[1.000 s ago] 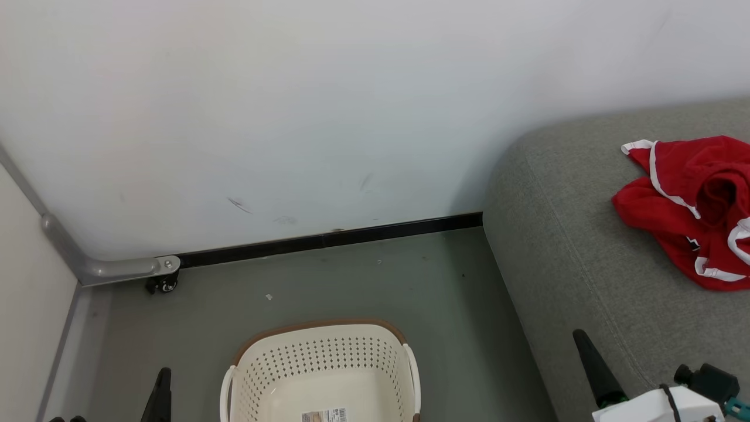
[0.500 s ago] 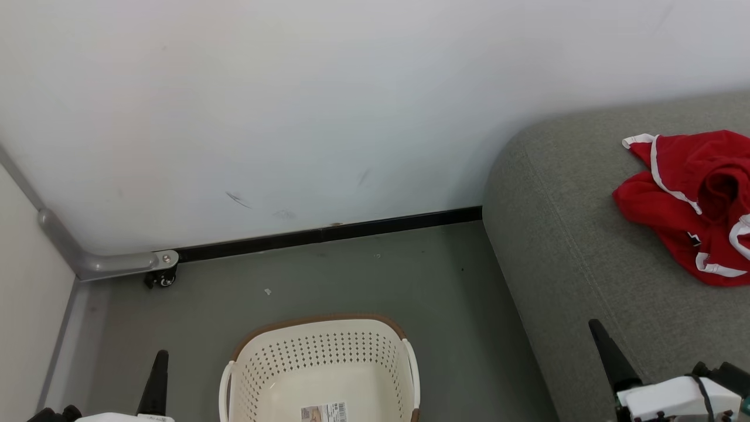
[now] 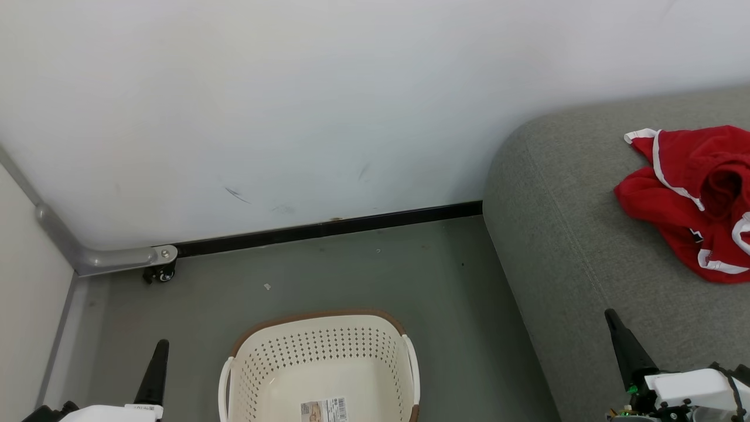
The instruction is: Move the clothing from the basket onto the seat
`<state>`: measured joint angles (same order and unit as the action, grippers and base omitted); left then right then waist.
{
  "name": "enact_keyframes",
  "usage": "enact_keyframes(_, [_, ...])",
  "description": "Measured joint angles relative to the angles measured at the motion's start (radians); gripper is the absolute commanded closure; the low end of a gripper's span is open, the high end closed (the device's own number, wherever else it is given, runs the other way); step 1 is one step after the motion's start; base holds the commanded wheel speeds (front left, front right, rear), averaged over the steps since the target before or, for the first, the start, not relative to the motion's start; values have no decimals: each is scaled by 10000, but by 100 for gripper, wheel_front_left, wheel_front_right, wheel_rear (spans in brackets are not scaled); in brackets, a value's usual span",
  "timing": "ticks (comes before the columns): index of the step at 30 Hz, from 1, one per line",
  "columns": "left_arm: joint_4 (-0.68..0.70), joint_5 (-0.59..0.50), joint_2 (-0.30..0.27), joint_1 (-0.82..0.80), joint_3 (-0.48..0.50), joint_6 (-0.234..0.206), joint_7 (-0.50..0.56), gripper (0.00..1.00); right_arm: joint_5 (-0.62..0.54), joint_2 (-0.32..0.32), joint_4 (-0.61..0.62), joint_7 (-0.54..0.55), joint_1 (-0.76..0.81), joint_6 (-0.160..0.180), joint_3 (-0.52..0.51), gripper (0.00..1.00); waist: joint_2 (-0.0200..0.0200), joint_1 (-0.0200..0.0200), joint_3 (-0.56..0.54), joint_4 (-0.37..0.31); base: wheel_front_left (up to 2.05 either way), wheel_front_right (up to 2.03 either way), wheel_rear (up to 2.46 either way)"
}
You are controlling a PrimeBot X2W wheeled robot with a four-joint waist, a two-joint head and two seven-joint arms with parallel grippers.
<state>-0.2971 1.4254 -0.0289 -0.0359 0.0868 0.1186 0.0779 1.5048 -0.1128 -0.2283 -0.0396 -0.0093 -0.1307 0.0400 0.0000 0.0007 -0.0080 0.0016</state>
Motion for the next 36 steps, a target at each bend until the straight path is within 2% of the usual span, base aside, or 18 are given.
enact_keyframes(15, [96, 1689, -21, -258, 31, 44, 414, 100, 2086, -146, -136, 359, -407, 0, -324, 100, 0, -1, 109, -11, 0, 0, 0])
enact_keyframes(36, [167, 1693, -23, -357, 25, 44, 437, 100, 2104, -148, -211, 393, -407, 0, -368, 100, 0, -2, 110, -14, 0, 0, 0])
